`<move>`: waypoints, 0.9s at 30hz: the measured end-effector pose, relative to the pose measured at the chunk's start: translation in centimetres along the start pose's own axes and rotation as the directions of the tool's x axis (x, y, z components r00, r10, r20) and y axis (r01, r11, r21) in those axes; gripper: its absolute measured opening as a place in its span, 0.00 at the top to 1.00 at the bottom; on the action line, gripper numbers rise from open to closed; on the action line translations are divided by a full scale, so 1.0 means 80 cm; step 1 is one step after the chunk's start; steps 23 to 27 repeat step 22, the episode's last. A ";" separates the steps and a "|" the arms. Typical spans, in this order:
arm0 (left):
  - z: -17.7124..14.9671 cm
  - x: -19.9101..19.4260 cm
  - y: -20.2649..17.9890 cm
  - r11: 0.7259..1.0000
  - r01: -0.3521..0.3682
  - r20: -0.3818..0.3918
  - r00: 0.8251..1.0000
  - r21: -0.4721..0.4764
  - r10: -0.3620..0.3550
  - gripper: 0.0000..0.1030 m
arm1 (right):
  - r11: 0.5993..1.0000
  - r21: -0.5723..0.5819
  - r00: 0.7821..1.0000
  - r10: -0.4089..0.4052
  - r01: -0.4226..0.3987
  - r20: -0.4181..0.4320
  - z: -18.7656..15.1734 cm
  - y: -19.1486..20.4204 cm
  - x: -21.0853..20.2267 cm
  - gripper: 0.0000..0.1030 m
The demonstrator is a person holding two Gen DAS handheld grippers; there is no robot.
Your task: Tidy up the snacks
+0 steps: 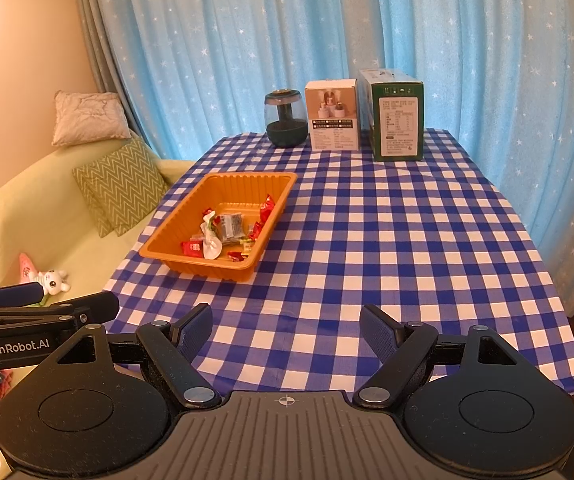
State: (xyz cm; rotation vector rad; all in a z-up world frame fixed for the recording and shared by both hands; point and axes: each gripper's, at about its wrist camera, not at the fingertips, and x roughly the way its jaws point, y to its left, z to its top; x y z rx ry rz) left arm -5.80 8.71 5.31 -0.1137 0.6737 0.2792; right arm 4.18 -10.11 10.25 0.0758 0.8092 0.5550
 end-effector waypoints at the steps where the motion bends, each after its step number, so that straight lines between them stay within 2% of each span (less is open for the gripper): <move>1: 0.000 0.000 0.000 1.000 0.000 0.000 1.000 0.000 0.000 0.00 | 1.000 0.000 1.000 0.000 0.000 0.000 0.000 0.000 0.000 0.22; 27: -0.002 0.001 -0.001 1.000 0.007 -0.001 1.000 0.002 -0.007 0.00 | 1.000 0.003 1.000 0.002 -0.002 0.000 0.000 -0.001 0.001 0.22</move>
